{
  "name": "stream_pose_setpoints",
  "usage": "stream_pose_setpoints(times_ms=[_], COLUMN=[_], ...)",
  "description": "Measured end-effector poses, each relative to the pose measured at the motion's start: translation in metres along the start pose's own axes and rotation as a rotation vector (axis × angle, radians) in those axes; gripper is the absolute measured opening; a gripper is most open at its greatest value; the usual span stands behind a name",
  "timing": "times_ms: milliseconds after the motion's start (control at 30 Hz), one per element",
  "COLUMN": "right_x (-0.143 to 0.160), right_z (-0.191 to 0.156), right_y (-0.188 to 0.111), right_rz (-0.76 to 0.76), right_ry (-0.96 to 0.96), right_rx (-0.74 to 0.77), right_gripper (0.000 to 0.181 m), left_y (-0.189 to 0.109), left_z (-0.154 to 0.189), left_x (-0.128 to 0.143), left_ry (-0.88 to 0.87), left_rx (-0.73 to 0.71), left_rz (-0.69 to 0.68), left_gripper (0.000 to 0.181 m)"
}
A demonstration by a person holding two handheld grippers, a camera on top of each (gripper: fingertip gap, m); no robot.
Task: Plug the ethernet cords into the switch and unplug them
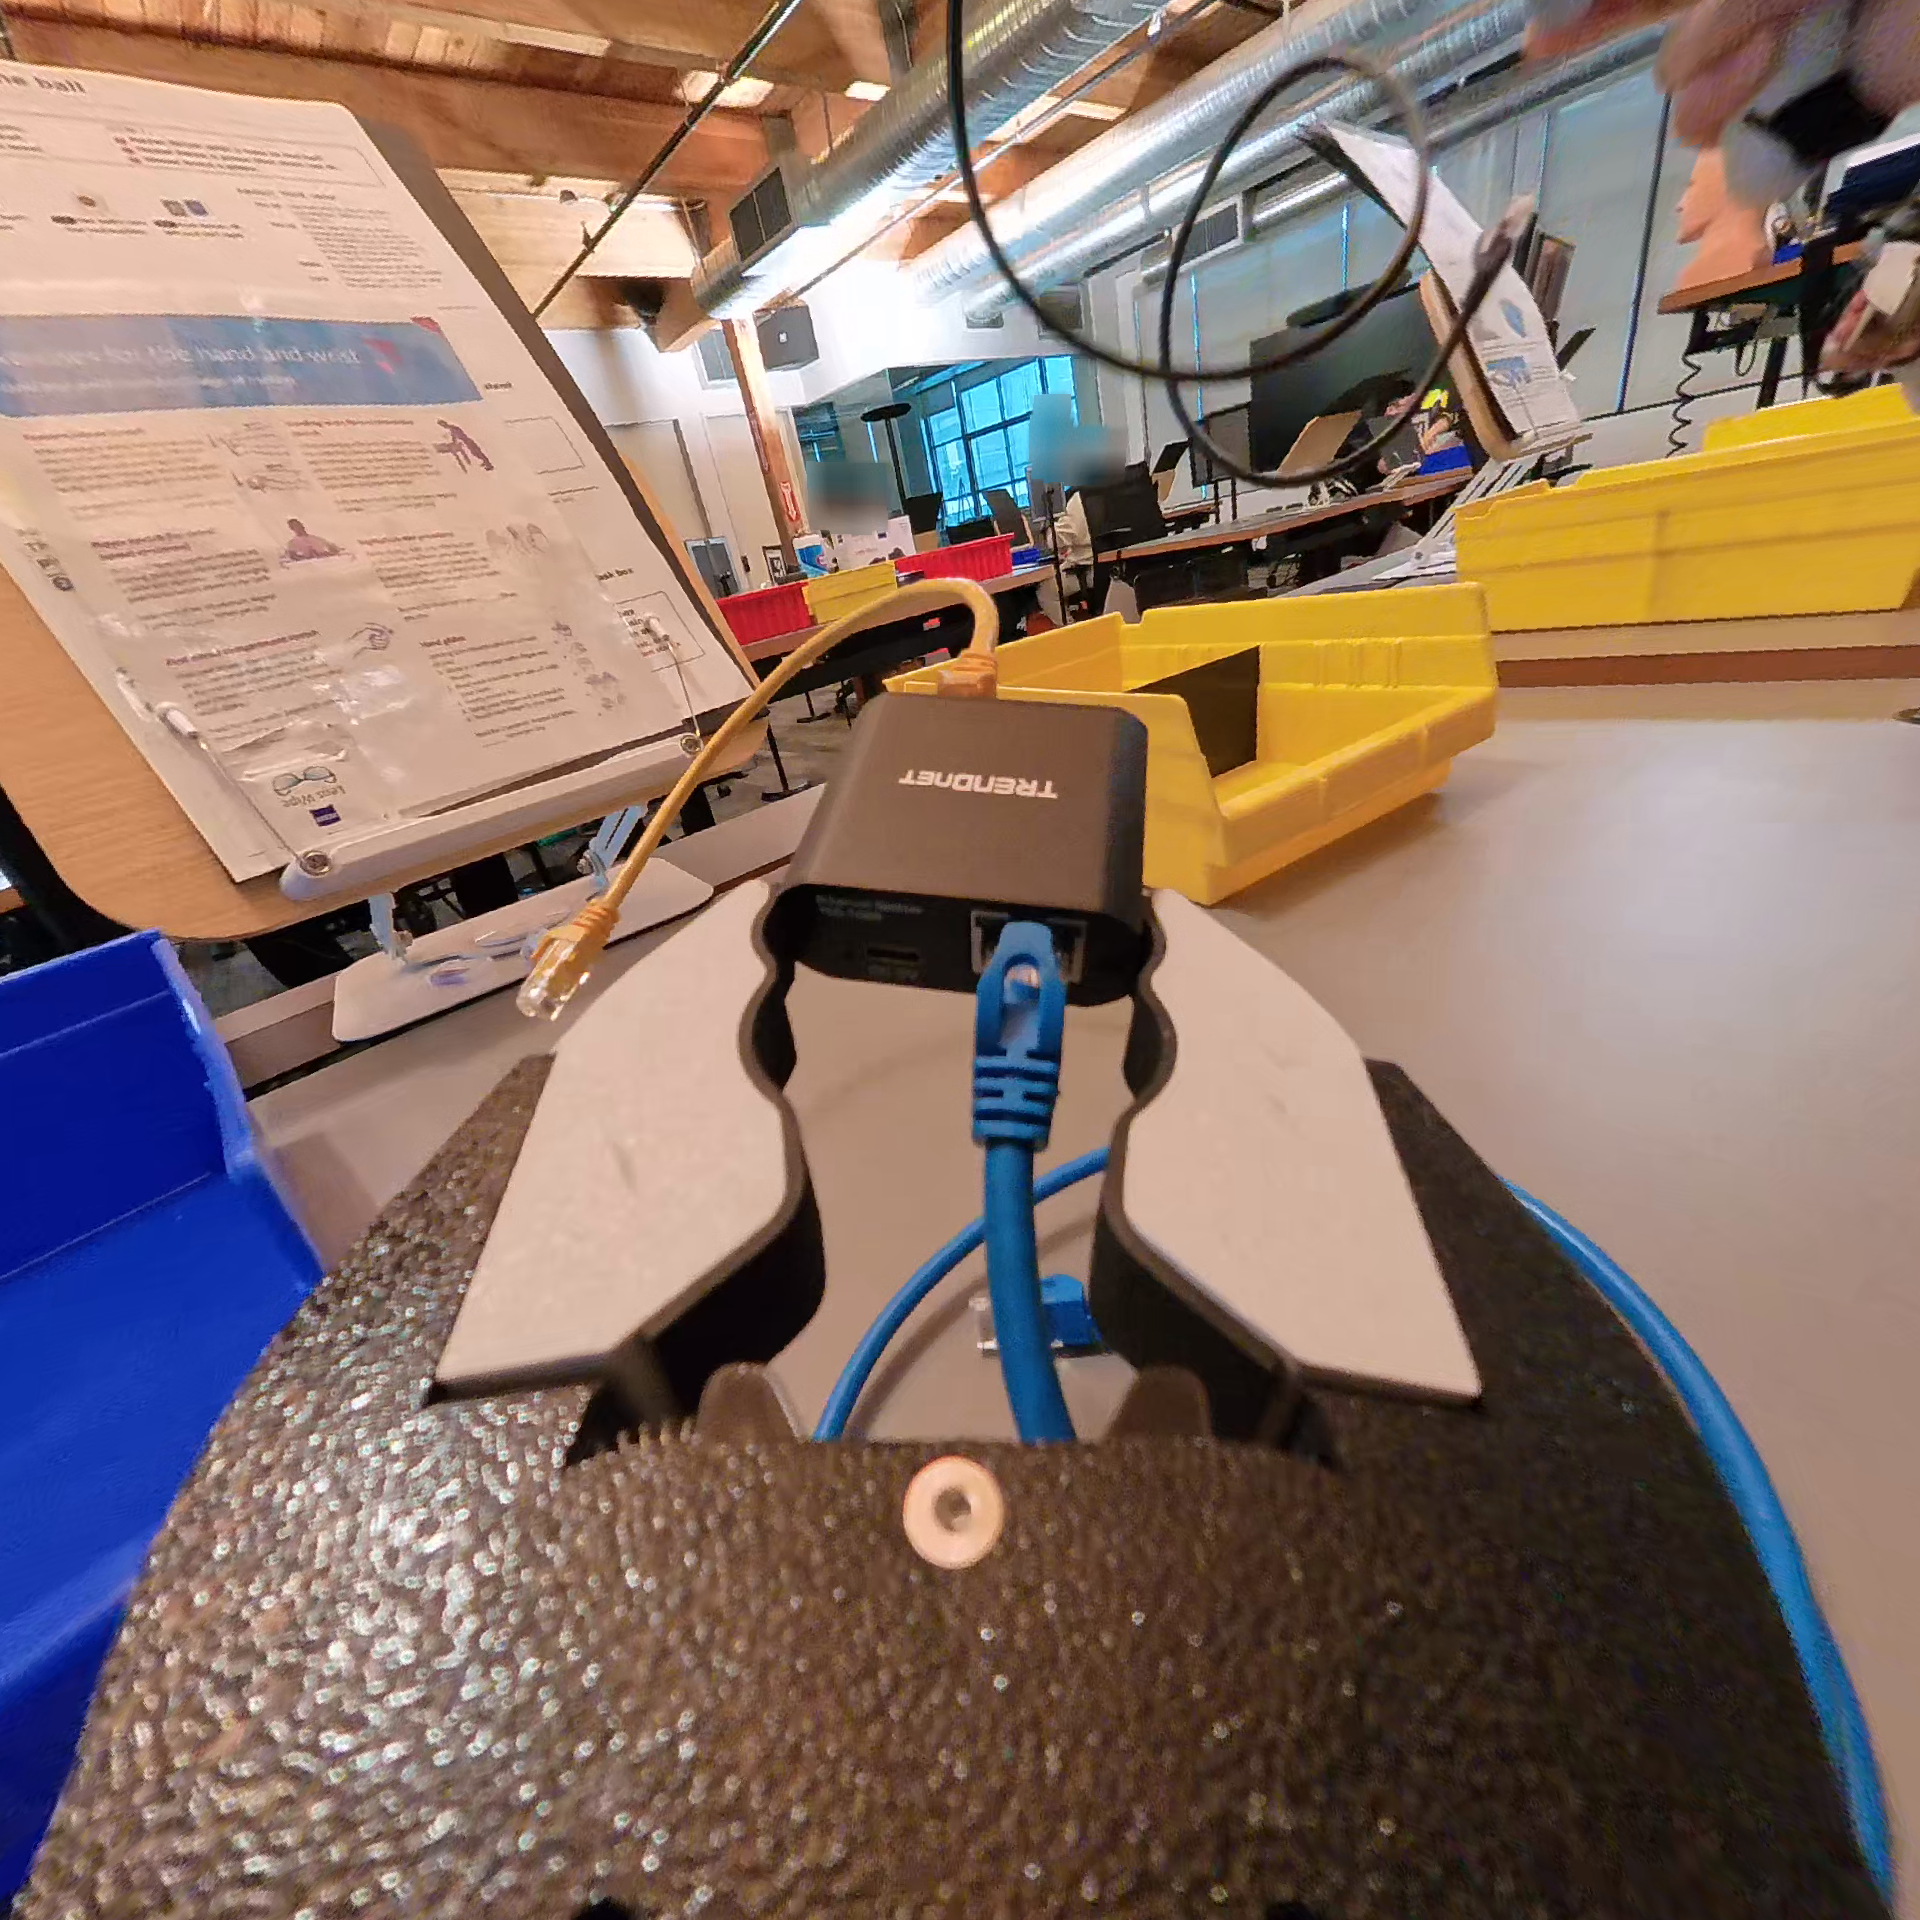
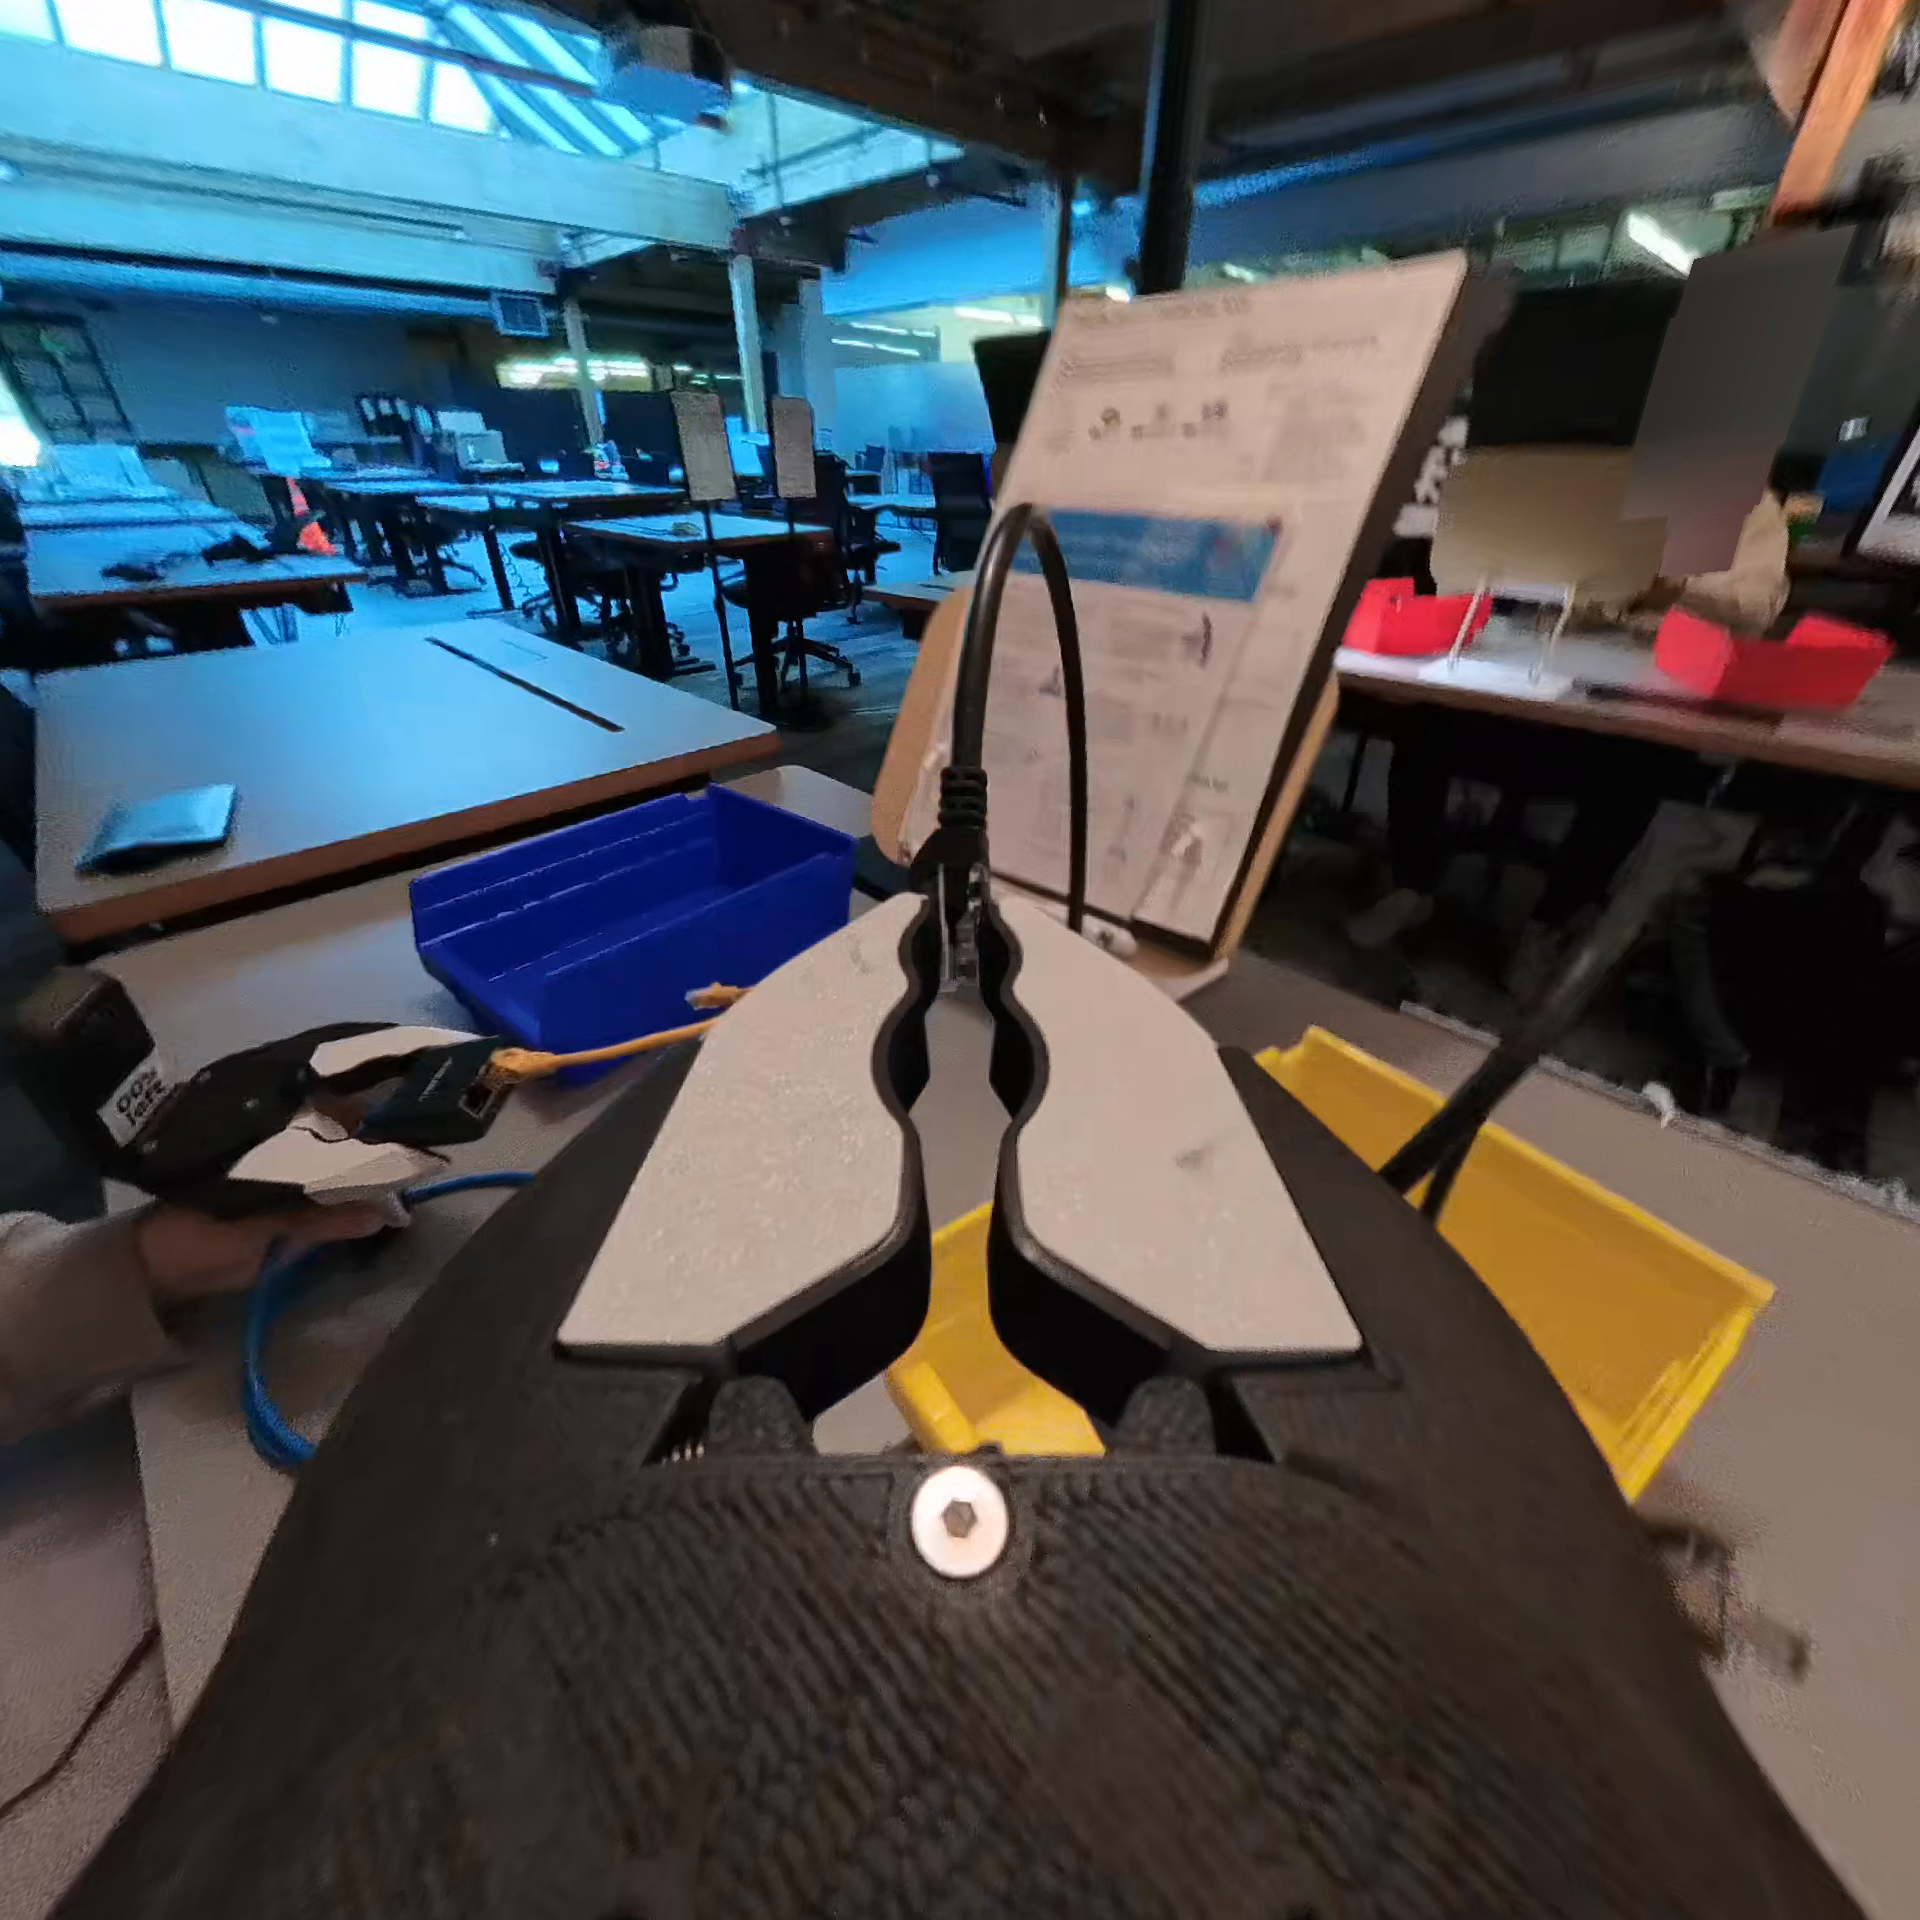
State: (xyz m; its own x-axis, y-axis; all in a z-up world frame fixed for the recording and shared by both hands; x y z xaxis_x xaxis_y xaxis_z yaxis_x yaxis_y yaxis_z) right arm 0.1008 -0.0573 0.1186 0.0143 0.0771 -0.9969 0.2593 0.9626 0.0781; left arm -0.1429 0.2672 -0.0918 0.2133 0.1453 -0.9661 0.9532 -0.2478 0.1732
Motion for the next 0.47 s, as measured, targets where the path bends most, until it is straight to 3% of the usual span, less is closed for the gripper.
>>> stream_pose_setpoints(times_ms=[67,233,400,467], right_x=[0.019,0.037,0.055,0.065], right_z=[0.013,0.018,0.028,0.034], right_y=[0.0,-0.001,-0.001,-0.003], right_rz=[0.015,0.047,-0.008,-0.121], right_ry=[0.101,0.135,0.178,0.116], right_rx=[-0.035,0.004,0.043,0.129], right_gripper=[0.008,0.007,0.007,0.007], left_y=[0.0,0.0,0.001,0.001], left_z=[0.0,0.001,0.002,0.002], left_x=[0.0,0.0,0.0,0.0], left_ry=[0.0,0.003,0.008,0.01], left_rx=[0.004,0.018,0.032,0.032], left_rz=[-0.002,-0.007,-0.012,-0.013], left_gripper=[0.061,0.061,0.061,0.062])
Point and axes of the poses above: each gripper's, where its closed fingertips meet, y out along the fingers, x out of its underside, z = x × y across the jaws, the point moved 9 cm from there along -y, back along the fingers, and after that the axes turned 4 degrees about z, right-handed, at the moved point
